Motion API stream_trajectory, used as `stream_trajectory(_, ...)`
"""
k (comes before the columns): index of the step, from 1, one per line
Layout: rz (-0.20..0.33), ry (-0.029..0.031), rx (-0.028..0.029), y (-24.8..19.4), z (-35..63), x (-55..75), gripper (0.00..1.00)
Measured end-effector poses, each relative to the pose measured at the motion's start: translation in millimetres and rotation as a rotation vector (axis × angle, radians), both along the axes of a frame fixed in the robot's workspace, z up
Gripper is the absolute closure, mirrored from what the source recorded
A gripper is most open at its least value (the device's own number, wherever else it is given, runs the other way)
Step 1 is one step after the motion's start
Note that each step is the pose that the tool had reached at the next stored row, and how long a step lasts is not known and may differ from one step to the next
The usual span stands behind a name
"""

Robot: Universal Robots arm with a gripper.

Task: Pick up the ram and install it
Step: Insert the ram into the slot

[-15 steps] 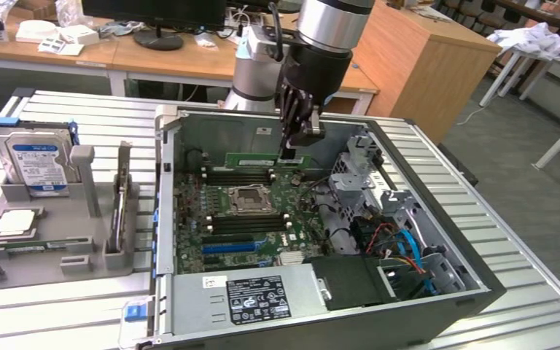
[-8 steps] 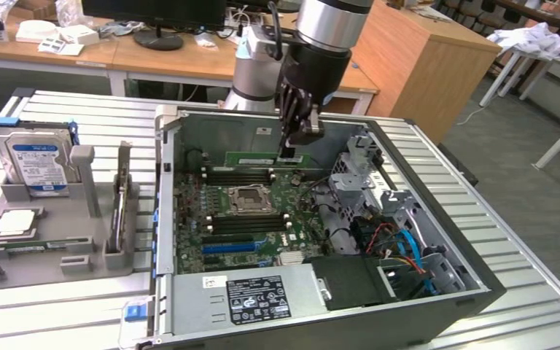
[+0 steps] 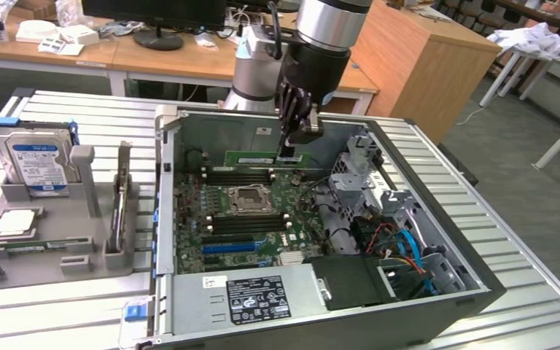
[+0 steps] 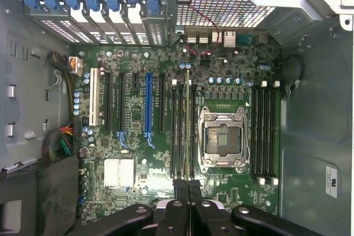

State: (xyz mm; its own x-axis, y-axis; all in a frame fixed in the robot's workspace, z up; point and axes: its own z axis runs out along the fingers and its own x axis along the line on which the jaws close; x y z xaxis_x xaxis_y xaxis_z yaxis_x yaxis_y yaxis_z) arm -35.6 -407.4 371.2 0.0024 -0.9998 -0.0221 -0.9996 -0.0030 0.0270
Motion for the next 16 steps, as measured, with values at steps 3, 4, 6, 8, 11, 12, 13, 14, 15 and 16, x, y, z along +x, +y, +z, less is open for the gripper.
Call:
stream_trajectory(3,0.0,0.0,0.0,0.0,0.0,0.0,0.89)
stream_trajectory(4,0.0,0.0,0.0,0.0,0.0,0.0,0.89)
stream_trajectory(6,0.0,0.0,0.0,0.0,0.0,0.0,0.89)
stream_trajectory(8,0.0,-0.0001,0.0003,0.1,-0.7,0.0,0.89)
stream_trajectory(11,0.0,0.0001,0.0,0.0,-3.6,0.0,0.89)
stream_trajectory(12,0.0,0.0001,0.0001,0.0,-4.9,0.0,0.89)
stream_trajectory(13,0.0,0.0,0.0001,0.0,-6.5,0.0,0.89)
stream_trajectory(14,0.0,0.0001,0.0,0.0,-8.2,0.0,0.89)
stream_trajectory(15,0.0,0.0001,0.0,0.0,-9.9,0.0,0.89)
stream_trajectory(16,0.0,0.0001,-0.0001,0.0,-11.7,0.0,0.89)
